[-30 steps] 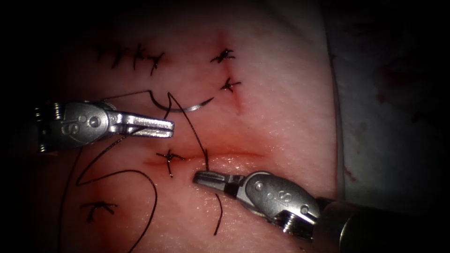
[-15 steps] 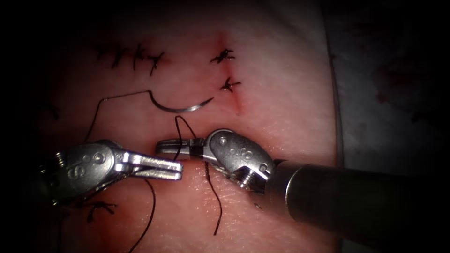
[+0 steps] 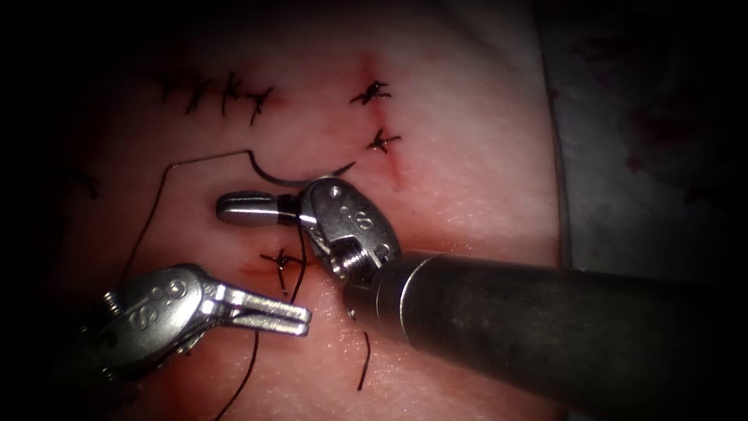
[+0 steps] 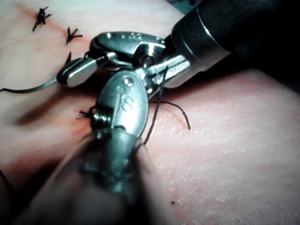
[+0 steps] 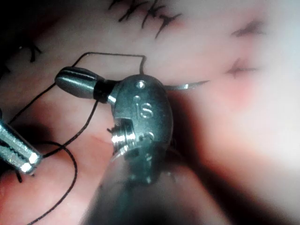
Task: Wound Closure
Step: Wrap the suture once clockwise around the right hand, then grab the suture tail into the right hand.
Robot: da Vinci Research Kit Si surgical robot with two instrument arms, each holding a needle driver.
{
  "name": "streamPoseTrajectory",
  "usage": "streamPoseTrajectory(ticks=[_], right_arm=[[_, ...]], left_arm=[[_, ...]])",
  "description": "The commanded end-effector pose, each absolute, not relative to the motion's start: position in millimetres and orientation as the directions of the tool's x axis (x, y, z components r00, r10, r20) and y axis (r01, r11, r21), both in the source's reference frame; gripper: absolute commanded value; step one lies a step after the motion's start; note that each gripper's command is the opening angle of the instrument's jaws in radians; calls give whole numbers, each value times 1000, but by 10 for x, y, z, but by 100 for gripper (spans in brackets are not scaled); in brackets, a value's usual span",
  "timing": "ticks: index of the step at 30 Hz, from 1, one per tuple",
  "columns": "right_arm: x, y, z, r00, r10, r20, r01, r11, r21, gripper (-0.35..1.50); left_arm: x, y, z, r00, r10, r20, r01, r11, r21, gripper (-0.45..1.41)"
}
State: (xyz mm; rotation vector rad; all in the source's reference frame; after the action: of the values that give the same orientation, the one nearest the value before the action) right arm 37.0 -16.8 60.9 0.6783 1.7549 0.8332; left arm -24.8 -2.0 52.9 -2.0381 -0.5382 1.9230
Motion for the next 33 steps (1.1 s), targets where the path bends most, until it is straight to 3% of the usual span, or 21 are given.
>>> streamPoseTrajectory(ticks=[1, 9, 21, 28, 33], right_arm=[[377, -165, 604, -335, 774, -538, 93, 595, 798, -35], [365, -163, 582, -392, 787, -476, 111, 555, 825, -35], [347, -163, 566, -381, 806, -453, 121, 529, 840, -35], [331, -172, 566, -275, 808, -522, 188, 577, 794, -35], [327, -175, 562, -130, 770, -625, 310, 631, 711, -35]], left_arm=[[-253, -18, 542, 37, 464, -885, 66, -885, -461, -45], [-251, -13, 572, 26, 478, -878, 48, -878, -476, -45], [-243, -3, 641, 4, 515, -857, 7, -857, -515, -45], [-239, 7, 654, 8, 523, -852, 0, -852, -523, -45], [-243, 12, 662, 10, 520, -854, -1, -854, -520, -45]])
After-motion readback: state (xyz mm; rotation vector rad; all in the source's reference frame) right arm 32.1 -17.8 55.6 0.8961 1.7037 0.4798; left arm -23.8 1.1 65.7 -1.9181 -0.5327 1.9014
